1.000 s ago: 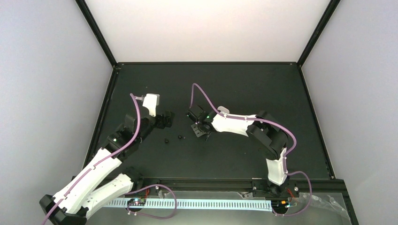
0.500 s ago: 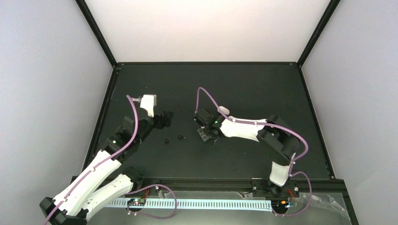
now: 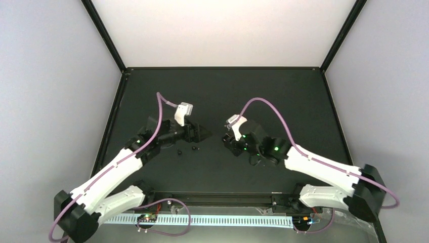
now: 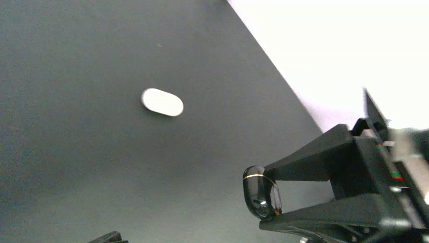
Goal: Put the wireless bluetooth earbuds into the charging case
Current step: Pick up the charging case at the center of the board.
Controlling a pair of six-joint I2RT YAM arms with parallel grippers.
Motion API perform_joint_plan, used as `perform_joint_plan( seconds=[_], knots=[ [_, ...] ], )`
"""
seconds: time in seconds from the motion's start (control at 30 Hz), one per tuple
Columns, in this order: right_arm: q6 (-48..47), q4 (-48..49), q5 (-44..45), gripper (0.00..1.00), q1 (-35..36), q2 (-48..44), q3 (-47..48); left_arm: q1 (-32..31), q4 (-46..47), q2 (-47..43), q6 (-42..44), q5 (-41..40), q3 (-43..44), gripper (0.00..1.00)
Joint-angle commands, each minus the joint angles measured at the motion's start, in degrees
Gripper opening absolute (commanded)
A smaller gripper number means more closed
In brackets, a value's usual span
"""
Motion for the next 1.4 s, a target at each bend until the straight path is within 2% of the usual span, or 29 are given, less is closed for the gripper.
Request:
perform_joint_plan(
  seconds=[0.0, 0.27, 0.5, 0.8, 1.23, 1.37],
  knots=[
    [-3.74, 1.09, -3.36, 0.24, 1.0, -7.71, -2.01, 0.07, 5.83, 6.39, -5.58, 16.87, 2.74, 0.95],
    [-6.58, -1.23, -4.07, 0.25, 2.07, -13.07, -2.05, -2.66, 6.36, 16.98, -7.03, 23.95, 7.87, 0.79],
    [-7.11, -1.65, -3.23, 0.25, 2.29, -13.24, -1.95, -3.6, 7.78, 17.84, -8.49, 24.69, 8.51, 0.74],
    [-7.91, -1.45, -3.54, 0.24, 2.81, -12.4, -0.56, -5.47, 5.92, 20.6, -6.75, 24.93, 9.95, 0.49],
    [-7.96, -0.41, -1.95, 0.24, 3.68, -10.92, 0.23, -7.73, 6.69, 23.64, -7.67, 27.45, 9.99, 0.34],
    [-8.59, -0.21, -1.27, 0.24, 3.71, -10.25, 0.87, -8.1, 7.31, 23.7, -8.32, 28.07, 9.3, 0.26]
  ],
)
